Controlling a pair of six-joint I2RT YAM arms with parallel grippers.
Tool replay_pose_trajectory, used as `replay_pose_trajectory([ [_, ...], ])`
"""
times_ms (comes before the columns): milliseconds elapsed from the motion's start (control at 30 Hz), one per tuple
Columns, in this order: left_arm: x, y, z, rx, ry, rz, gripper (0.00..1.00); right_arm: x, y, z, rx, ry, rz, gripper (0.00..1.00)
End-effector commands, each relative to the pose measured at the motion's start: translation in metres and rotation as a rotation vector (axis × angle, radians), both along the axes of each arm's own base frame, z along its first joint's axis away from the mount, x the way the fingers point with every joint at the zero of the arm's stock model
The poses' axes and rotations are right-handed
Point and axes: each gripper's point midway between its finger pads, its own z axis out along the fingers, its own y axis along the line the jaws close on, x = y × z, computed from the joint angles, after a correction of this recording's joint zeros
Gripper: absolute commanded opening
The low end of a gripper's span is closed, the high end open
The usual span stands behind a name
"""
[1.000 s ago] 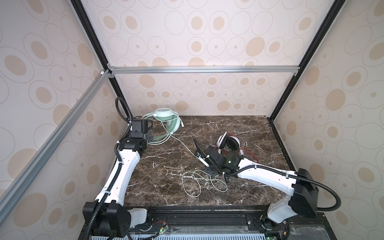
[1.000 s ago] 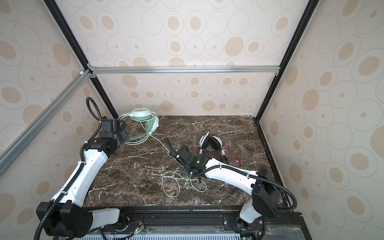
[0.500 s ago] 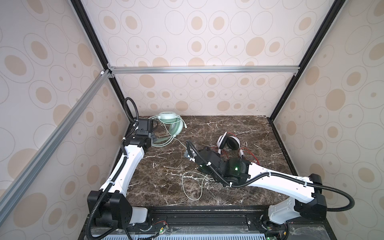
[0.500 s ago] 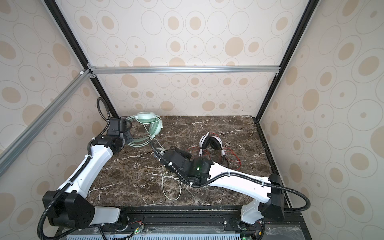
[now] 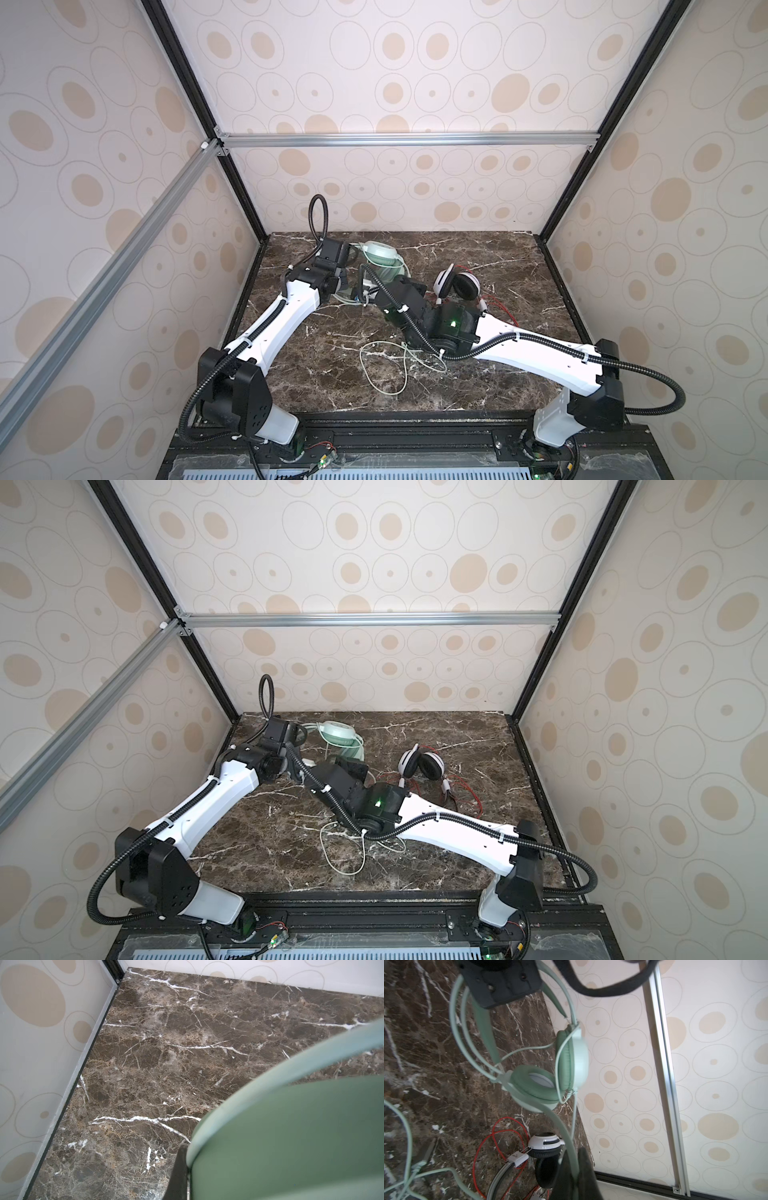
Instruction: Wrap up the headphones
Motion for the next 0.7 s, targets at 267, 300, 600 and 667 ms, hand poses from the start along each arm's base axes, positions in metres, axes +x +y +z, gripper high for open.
replay_pose_trajectory([
  [267,0.001,-0.058,0.047,-0.080,-0.129,-0.332,0.00,0.051,-0.029,0.030,-0.013,-0.093,-0.063,0.00],
  [300,0.000,-0.062,0.048,-0.086,-0.130,-0.353,0.00,0.054,-0.031,0.029,0.000,-0.085,-0.061,0.00],
  [600,-0.009,-0.092,0.045,-0.131,-0.110,-0.500,0.00,0.078,-0.042,0.018,0.123,-0.008,-0.005,0.00],
  [667,-0.012,-0.096,0.046,-0.131,-0.111,-0.522,0.00,0.086,-0.048,0.019,0.171,0.017,-0.009,0.00],
])
